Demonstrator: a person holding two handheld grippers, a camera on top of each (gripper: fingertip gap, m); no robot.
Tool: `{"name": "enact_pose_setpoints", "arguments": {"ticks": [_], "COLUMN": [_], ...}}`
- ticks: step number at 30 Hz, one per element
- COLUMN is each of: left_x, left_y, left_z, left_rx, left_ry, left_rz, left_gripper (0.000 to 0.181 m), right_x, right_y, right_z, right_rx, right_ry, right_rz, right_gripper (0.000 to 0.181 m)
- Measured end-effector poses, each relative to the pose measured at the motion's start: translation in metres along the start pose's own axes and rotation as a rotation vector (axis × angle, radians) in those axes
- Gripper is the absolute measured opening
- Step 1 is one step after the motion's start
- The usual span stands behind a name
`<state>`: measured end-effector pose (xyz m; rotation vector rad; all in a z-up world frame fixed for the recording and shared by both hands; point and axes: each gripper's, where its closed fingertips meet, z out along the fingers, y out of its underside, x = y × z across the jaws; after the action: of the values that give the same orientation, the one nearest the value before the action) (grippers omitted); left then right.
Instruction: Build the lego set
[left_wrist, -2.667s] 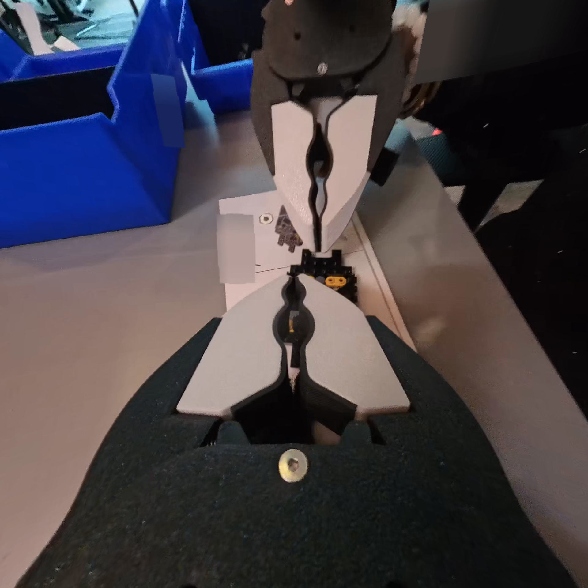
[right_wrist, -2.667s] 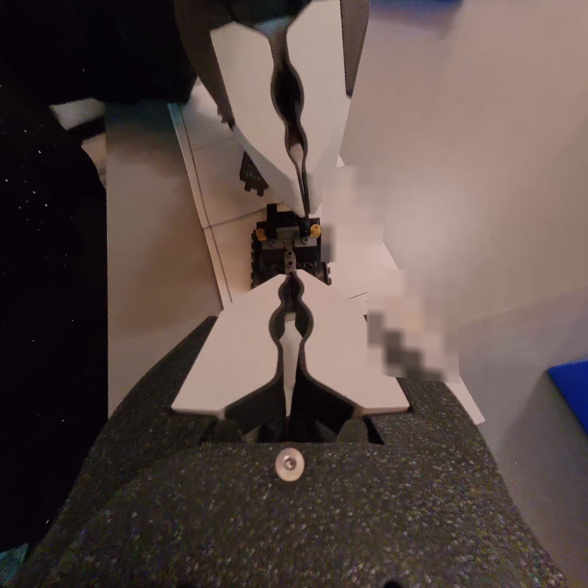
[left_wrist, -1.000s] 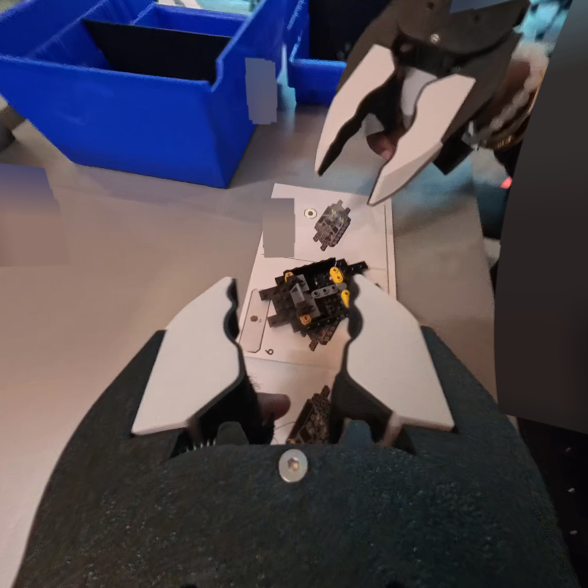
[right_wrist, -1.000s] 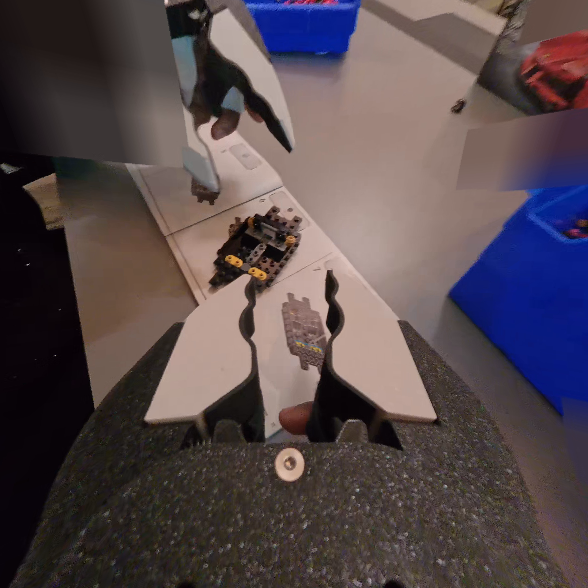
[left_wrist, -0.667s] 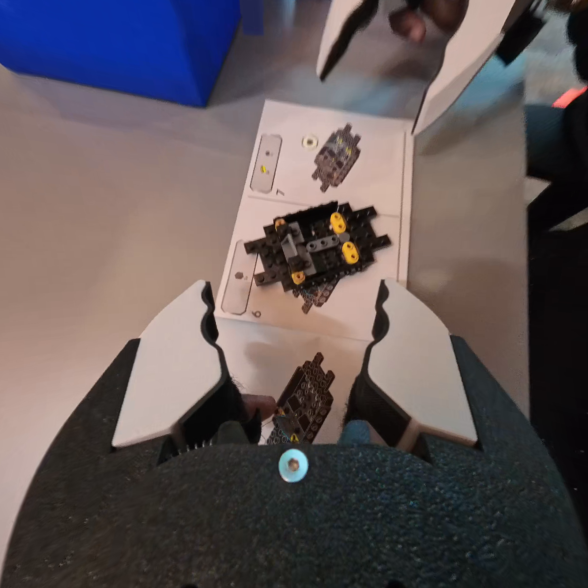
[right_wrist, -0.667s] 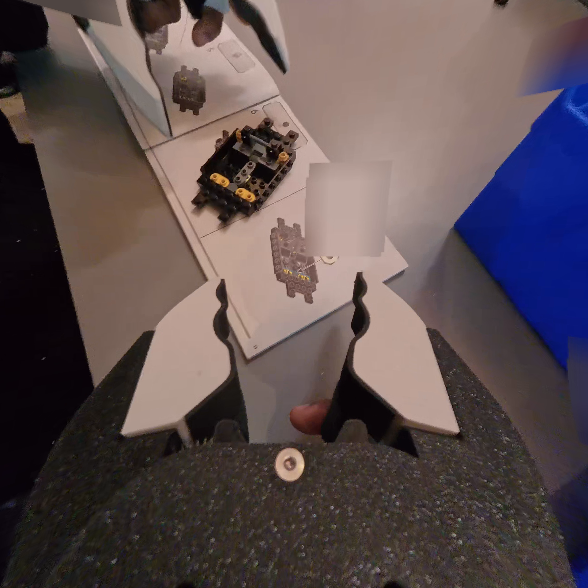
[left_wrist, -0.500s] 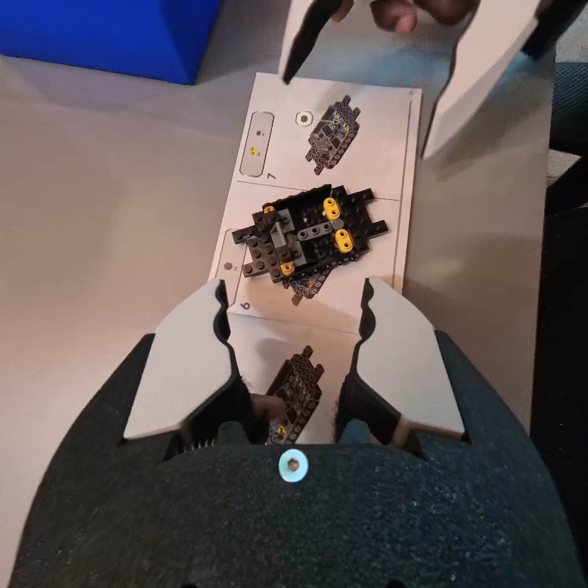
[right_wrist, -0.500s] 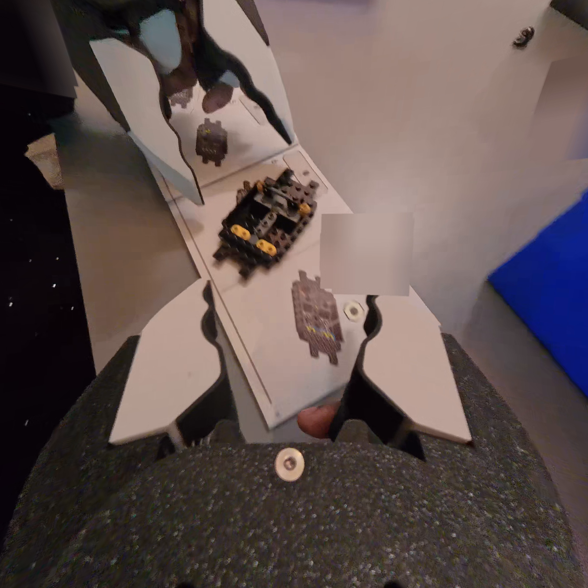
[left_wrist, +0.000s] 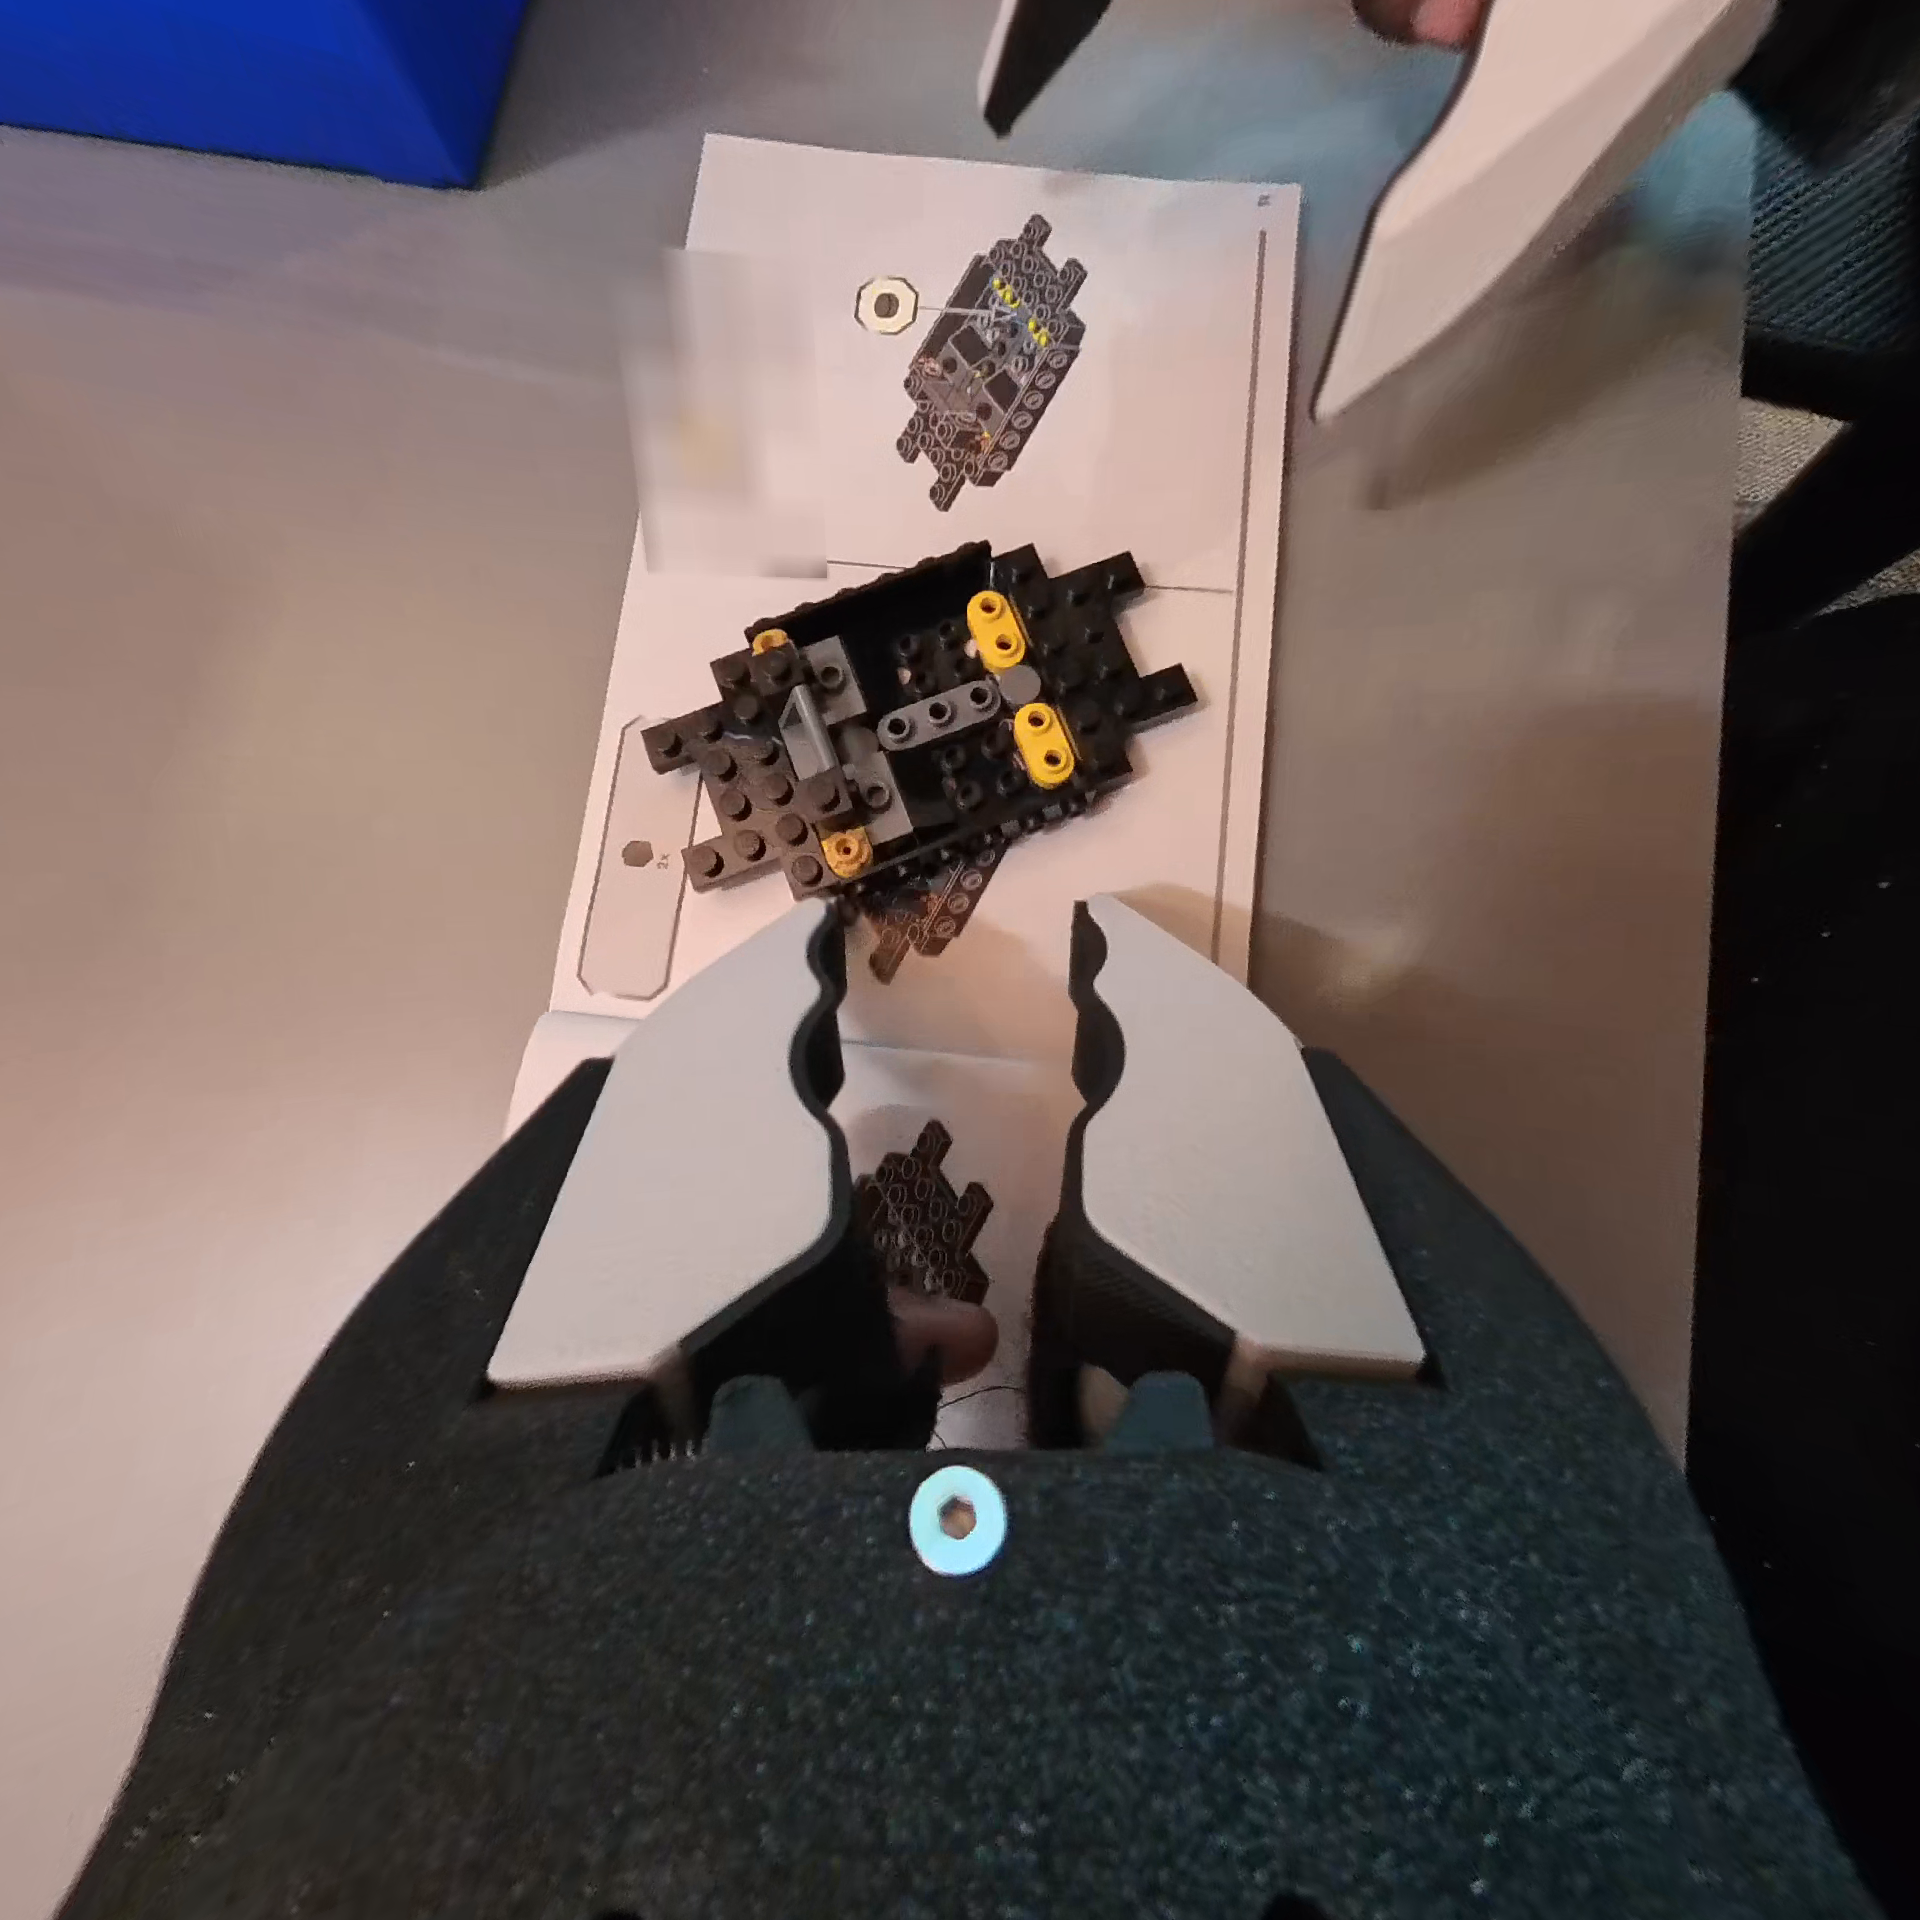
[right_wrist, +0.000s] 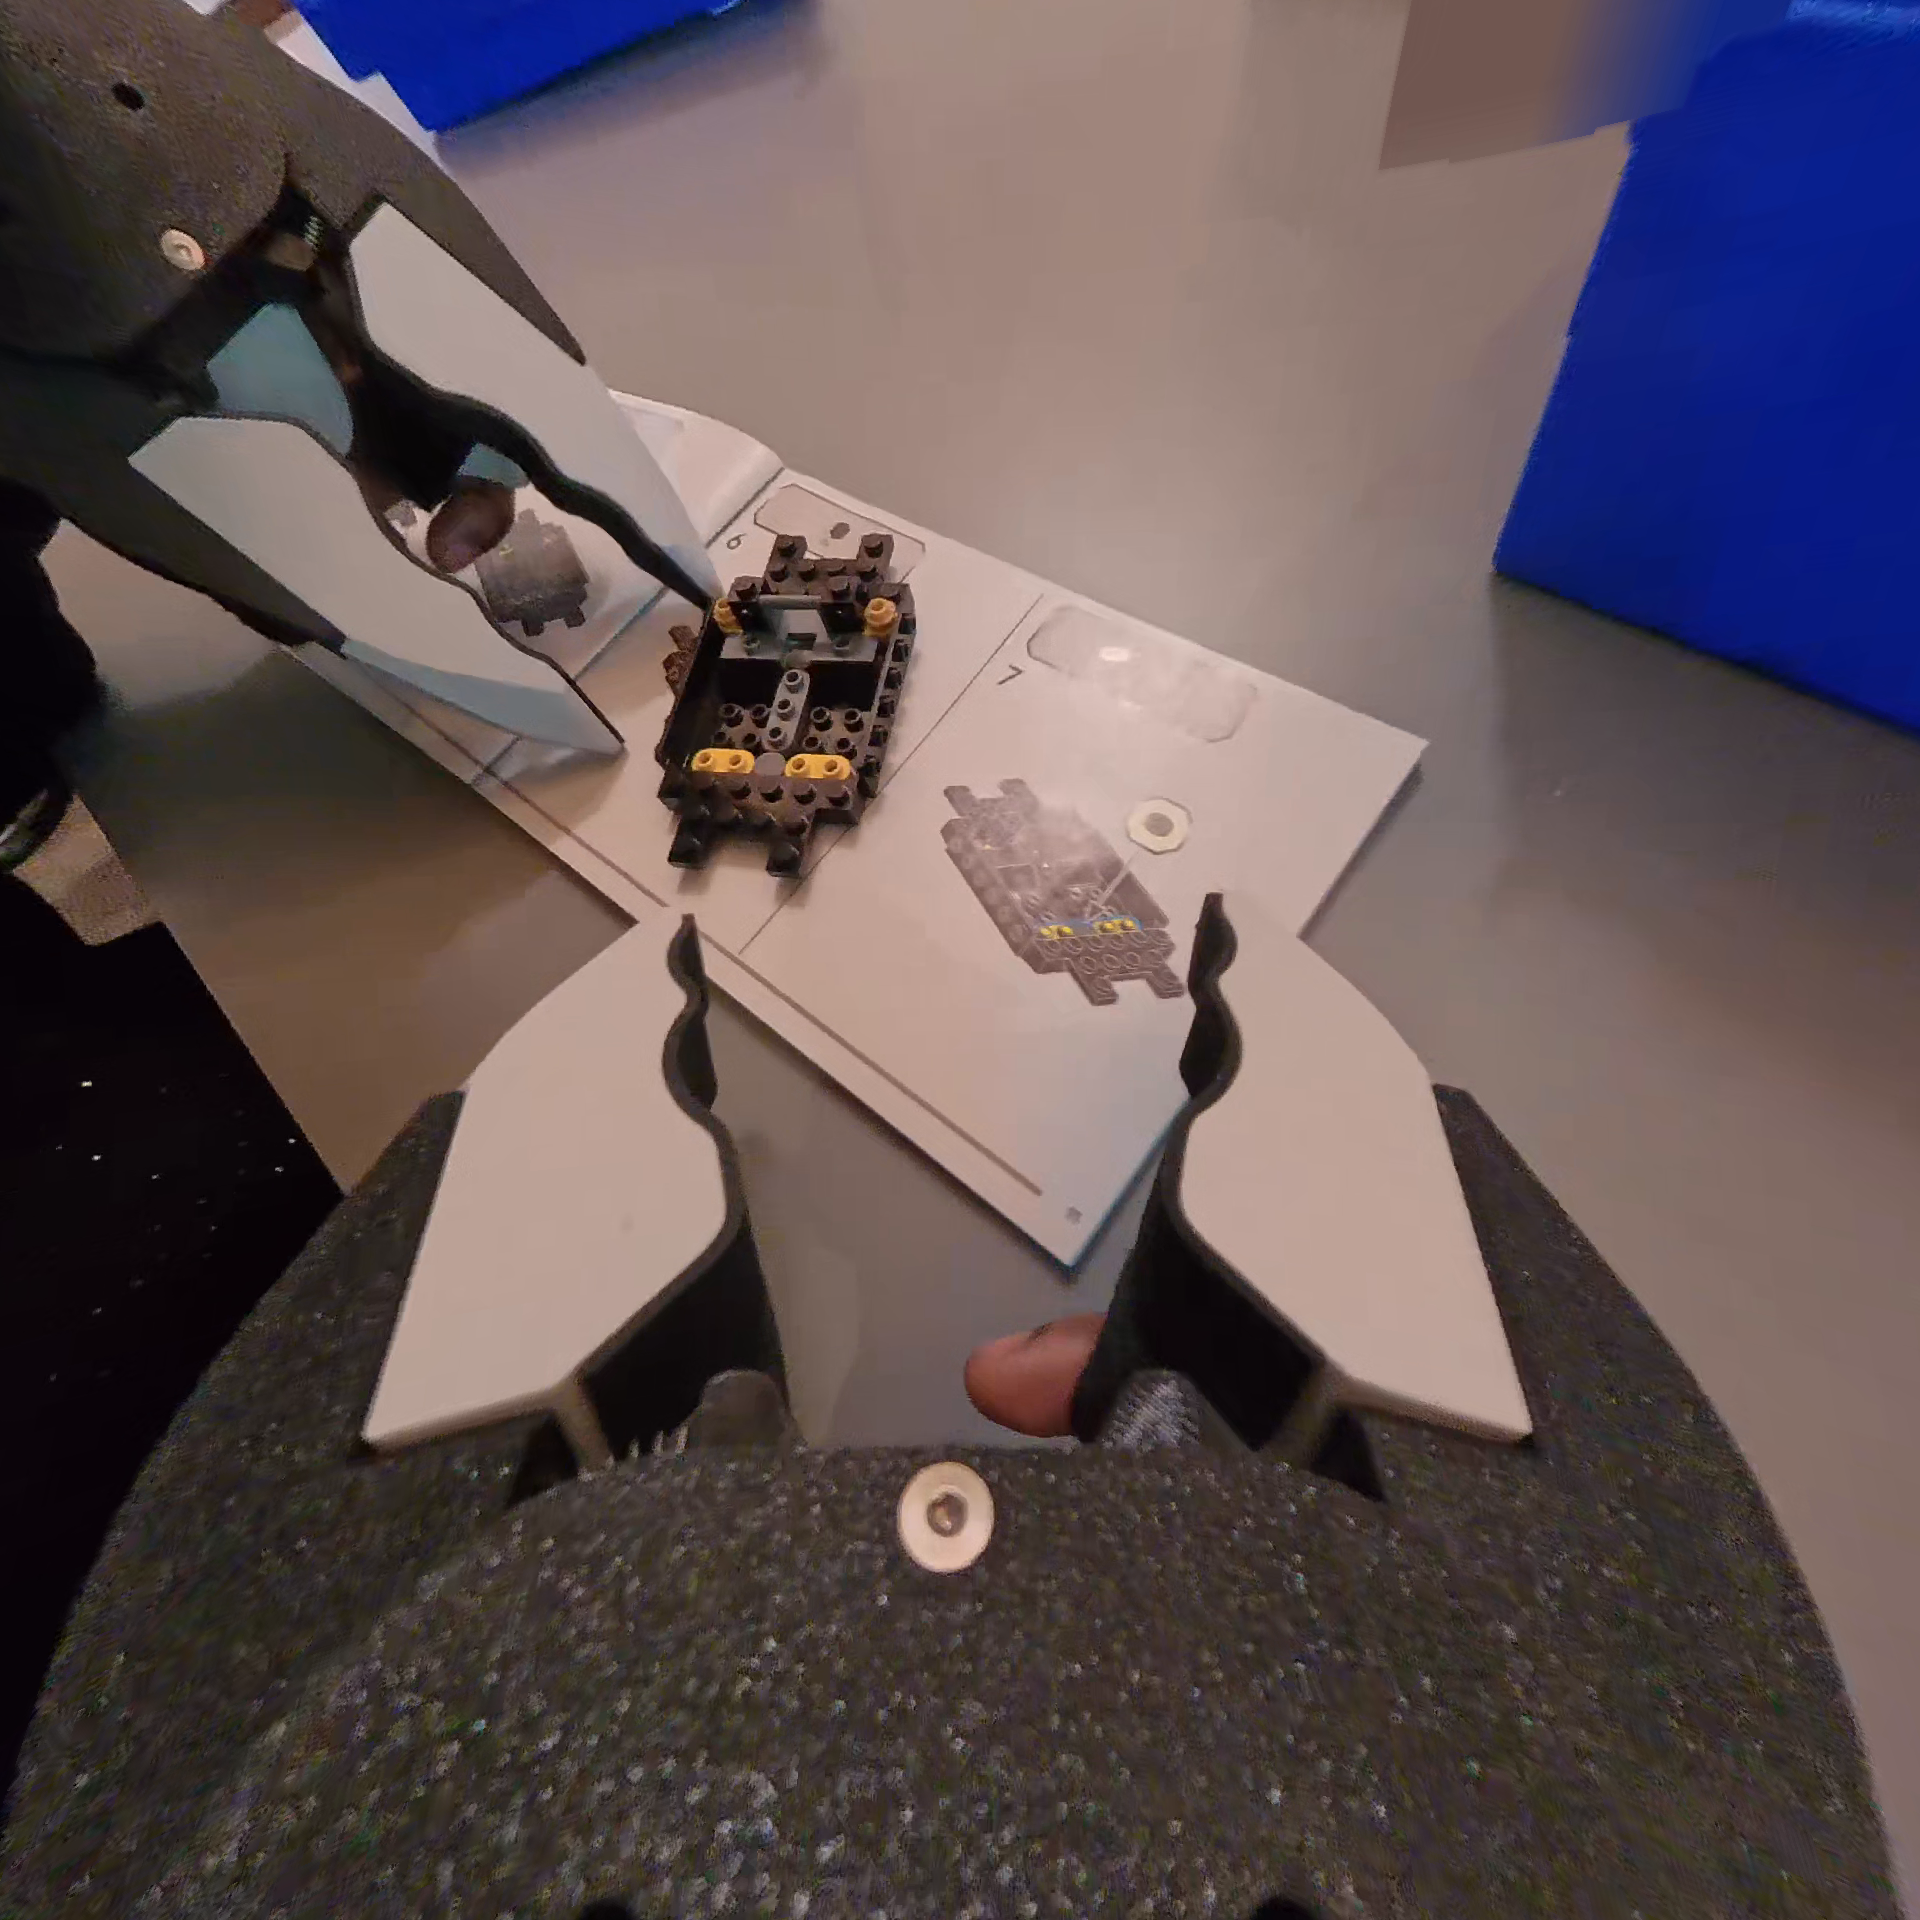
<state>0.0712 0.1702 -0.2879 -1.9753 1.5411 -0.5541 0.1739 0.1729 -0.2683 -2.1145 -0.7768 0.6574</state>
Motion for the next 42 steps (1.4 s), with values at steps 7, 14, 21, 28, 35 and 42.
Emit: {"name": "enact_pose_setpoints", "arguments": {"ticks": [7, 14, 21, 28, 35, 42], "left_x": [0.002, 0.004, 0.007, 0.005, 0.006, 0.008], "left_y": [-0.005, -0.004, 0.002, 0.009, 0.021, 0.014], "left_z": [0.005, 0.004, -0.001, -0.006, -0.017, -0.027], "left_rx": [0.016, 0.02, -0.027, -0.047, -0.084, -0.052], "left_ry": [0.018, 0.014, 0.021, 0.049, 0.074, 0.032], "left_rz": [-0.009, 0.017, 0.016, 0.033, 0.066, 0.155], "left_gripper": [0.043, 0.042, 0.044, 0.043, 0.043, 0.043], "right_x": [-0.043, -0.036, -0.011, 0.048, 0.076, 0.06], "right_y": [-0.007, -0.009, -0.003, 0.016, 0.027, 0.015], "right_z": [0.049, 0.061, 0.044, -0.003, -0.022, -0.042], "right_rx": [-0.045, -0.091, -0.102, -0.104, -0.115, -0.099], "right_ry": [0.036, 0.143, 0.189, 0.381, 0.424, 0.294], "right_rz": [0.017, -0.036, -0.027, 0.039, 0.053, -0.164], "right_gripper": [0.087, 0.061, 0.059, 0.059, 0.059, 0.081]}}
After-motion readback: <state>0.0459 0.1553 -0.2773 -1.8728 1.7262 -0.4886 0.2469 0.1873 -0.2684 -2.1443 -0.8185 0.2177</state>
